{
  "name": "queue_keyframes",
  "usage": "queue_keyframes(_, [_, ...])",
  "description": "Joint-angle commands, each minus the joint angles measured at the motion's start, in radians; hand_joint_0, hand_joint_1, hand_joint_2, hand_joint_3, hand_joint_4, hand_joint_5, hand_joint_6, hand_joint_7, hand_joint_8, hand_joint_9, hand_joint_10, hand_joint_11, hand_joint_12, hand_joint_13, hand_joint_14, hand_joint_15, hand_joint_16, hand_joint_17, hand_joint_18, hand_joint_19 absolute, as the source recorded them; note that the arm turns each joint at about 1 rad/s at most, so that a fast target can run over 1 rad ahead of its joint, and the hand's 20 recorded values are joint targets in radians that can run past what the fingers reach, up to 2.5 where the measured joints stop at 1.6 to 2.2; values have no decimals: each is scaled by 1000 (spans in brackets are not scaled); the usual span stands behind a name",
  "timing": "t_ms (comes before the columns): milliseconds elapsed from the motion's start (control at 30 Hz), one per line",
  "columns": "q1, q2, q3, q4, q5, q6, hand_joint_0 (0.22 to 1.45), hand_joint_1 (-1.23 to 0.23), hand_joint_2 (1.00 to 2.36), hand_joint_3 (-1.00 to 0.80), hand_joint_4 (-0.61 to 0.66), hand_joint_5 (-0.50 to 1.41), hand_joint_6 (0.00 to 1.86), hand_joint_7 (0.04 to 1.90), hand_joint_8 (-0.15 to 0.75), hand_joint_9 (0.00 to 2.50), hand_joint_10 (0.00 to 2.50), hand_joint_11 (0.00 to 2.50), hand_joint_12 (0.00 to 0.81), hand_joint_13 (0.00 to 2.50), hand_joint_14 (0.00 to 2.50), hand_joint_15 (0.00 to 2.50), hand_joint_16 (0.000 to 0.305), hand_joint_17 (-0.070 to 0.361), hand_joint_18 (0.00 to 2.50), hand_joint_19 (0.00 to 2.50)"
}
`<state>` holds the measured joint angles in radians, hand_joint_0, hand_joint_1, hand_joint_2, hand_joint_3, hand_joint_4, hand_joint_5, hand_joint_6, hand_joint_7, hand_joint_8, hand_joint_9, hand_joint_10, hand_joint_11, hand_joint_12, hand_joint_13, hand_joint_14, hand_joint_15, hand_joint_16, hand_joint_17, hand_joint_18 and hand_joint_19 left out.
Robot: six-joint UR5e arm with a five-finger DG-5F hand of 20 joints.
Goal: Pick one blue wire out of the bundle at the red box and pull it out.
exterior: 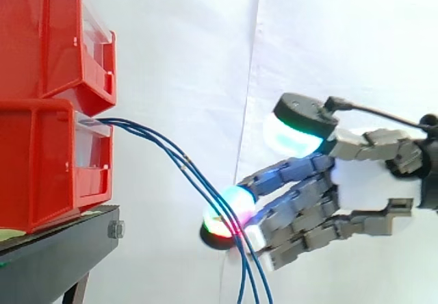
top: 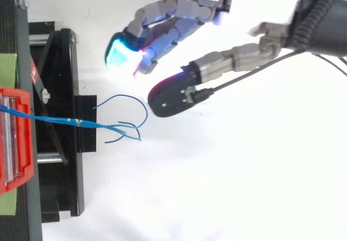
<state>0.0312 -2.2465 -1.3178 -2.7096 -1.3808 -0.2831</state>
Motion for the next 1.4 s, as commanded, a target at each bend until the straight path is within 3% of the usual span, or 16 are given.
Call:
queue_keyframes(0, [1, -61, 65, 13, -3, 4, 535, -528, 1003, -467, 329, -151, 503, 840, 318, 803, 10, 383, 410, 565, 9, 254, 58, 132, 440, 340])
queue_keyframes(167, [10, -70, 78, 21, -1, -11, 537, -527, 1003, -467, 326, -150, 503, 845, 315, 802, 10, 384, 411, 573, 10, 266, 58, 131, 441, 351])
queue_keyframes(200, [26, -93, 78, 70, -4, -48, 537, -527, 1003, -467, 324, -150, 503, 844, 315, 805, 10, 380, 411, 573, 11, 265, 58, 131, 441, 351])
queue_keyframes(267, [27, -97, 80, 85, -6, -47, 536, -527, 1004, -467, 327, -150, 503, 843, 315, 805, 11, 380, 410, 576, 10, 269, 58, 132, 443, 354])
queue_keyframes(300, [27, -123, 83, 125, -15, -41, 537, -527, 1003, -467, 327, -150, 503, 844, 314, 804, 10, 385, 410, 580, 10, 274, 58, 132, 446, 358])
queue_keyframes(333, [29, -125, 84, 162, -31, -36, 537, -527, 1003, -467, 327, -150, 503, 845, 313, 803, 13, 387, 412, 581, 11, 275, 59, 132, 448, 356])
queue_keyframes(400, [30, -123, 86, 177, -40, -38, 537, -527, 1003, -465, 326, -150, 503, 845, 315, 803, 10, 388, 412, 586, 10, 279, 59, 132, 451, 364])
queue_keyframes(667, [27, -123, 115, 174, -60, -39, 537, -526, 1004, -464, 334, -148, 503, 867, 314, 801, 10, 388, 413, 595, 11, 285, 58, 131, 464, 371])
queue_keyframes(800, [29, -123, 118, 172, -66, -39, 549, -548, 1006, -433, 336, -136, 503, 981, 310, 799, 10, 387, 408, 598, 11, 290, 58, 130, 469, 372])
queue_keyframes(1000, [29, -123, 120, 172, -66, -39, 583, -627, 1014, -338, 238, -120, 500, 1301, 312, 795, 11, 416, 401, 608, 11, 302, 57, 128, 496, 388])
queue_keyframes(1367, [24, -123, 120, 171, -66, -38, 611, -674, 1020, -226, 216, -186, 754, 973, 309, 789, 12, 492, 403, 632, 13, 334, 57, 129, 526, 412])
